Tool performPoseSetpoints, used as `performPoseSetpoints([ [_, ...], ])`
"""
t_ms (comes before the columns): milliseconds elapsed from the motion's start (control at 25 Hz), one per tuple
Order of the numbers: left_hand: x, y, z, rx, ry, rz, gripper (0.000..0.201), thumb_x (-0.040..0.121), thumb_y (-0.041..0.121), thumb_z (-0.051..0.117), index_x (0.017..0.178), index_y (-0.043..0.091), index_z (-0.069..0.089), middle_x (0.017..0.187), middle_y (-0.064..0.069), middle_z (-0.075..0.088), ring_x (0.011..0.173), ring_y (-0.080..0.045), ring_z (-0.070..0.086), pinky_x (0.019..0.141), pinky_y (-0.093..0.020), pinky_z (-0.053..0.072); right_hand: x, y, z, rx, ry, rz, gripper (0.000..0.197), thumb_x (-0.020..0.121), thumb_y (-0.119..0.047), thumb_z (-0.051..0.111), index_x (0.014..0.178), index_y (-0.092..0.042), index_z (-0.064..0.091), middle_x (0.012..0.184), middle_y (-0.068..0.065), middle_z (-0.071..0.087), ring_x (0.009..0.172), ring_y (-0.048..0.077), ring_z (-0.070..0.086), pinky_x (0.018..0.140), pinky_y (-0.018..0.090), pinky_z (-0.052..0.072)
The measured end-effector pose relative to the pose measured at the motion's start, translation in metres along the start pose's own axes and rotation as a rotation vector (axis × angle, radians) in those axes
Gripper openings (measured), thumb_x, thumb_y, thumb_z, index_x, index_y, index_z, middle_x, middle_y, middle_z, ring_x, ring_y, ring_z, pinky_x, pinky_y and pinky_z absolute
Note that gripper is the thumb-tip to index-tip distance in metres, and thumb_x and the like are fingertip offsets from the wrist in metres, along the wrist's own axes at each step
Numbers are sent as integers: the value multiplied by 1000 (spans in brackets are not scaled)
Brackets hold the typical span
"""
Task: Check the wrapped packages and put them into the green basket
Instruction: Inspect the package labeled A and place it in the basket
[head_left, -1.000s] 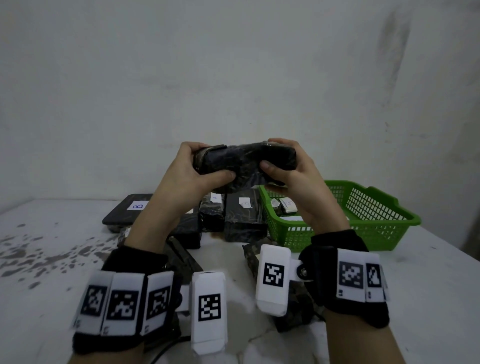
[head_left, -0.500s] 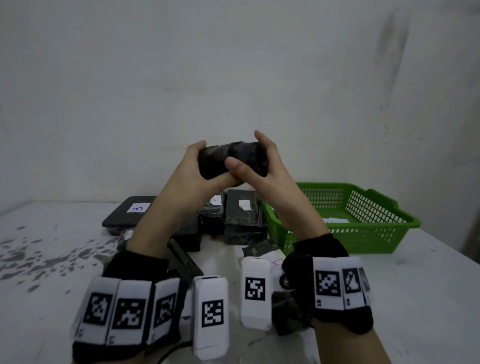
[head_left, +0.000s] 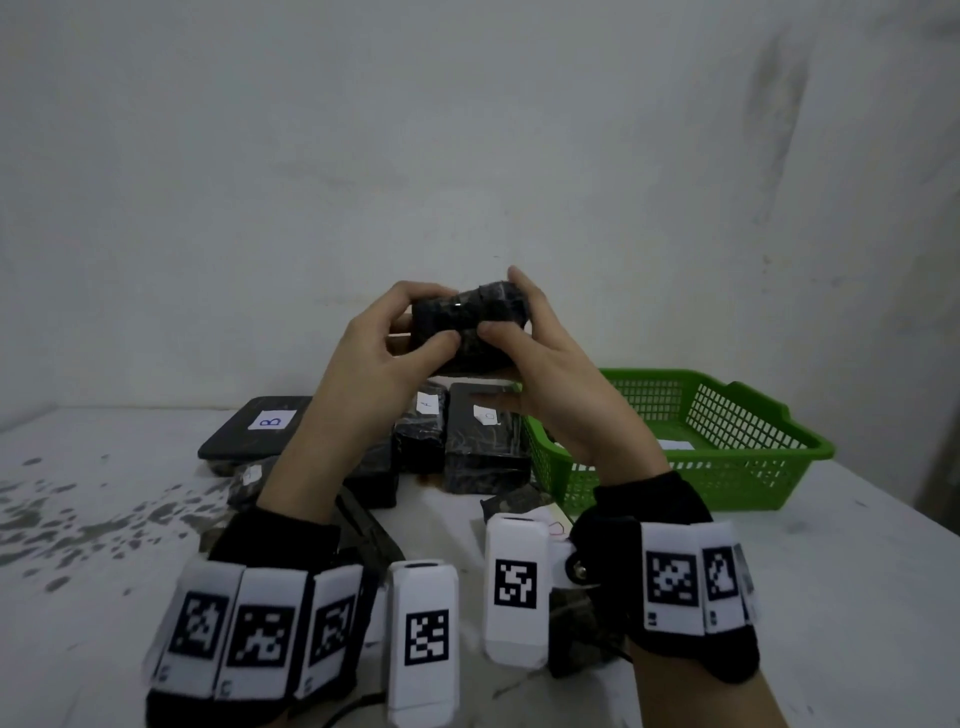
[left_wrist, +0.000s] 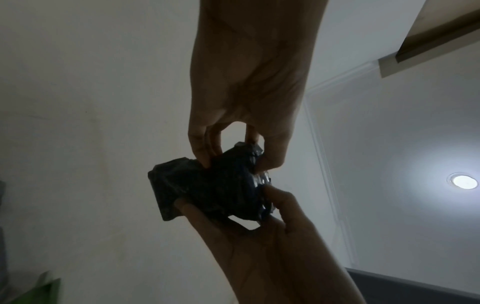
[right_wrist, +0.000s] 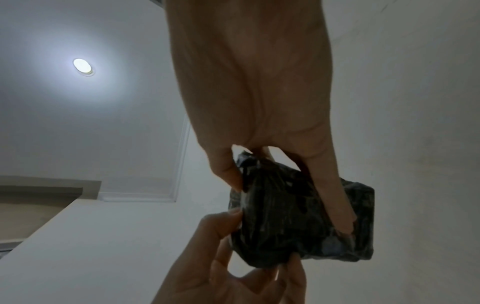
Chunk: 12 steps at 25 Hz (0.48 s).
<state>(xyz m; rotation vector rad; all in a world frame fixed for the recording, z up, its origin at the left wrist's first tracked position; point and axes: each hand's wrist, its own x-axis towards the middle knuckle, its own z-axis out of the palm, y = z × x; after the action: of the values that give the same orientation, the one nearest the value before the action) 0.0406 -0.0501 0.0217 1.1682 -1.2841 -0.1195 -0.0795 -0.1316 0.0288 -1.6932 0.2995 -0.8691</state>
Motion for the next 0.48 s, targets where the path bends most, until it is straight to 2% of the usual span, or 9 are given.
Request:
performPoseSetpoints([
  [80,0,0,1,19,69,20,31,83,4,61,84,35,58,85,16,61,75,2,62,65,-8,49,-1,0,4,-31,42,-83,46,94,-10,48,130,-36,36,120,14,57,103,24,64,79,40,58],
  [160,0,-1,0,19,124,23,31,78,4,64,80,35,59,85,16,63,77,-4,64,67,-11,51,0,1,10,-55,98,-148,32,92,-3,50,116,-24,47,116,17,59,97,27,66,70,37,60],
  [320,0,-1,-6,39,134,10,34,78,-3,62,79,30,62,81,13,63,64,2,64,61,-8,48,-1,0,13,-17,131,-171,21,89,3,55,103,-12,51,105,19,64,85,26,68,59,31,59],
  [480,0,-1,-15,24,58,-38,30,76,-3,67,81,26,66,85,6,67,71,-10,67,69,-19,54,-3,-1,7,-6,97,-159,22,86,7,58,92,-13,52,91,15,66,75,25,68,54,28,57],
])
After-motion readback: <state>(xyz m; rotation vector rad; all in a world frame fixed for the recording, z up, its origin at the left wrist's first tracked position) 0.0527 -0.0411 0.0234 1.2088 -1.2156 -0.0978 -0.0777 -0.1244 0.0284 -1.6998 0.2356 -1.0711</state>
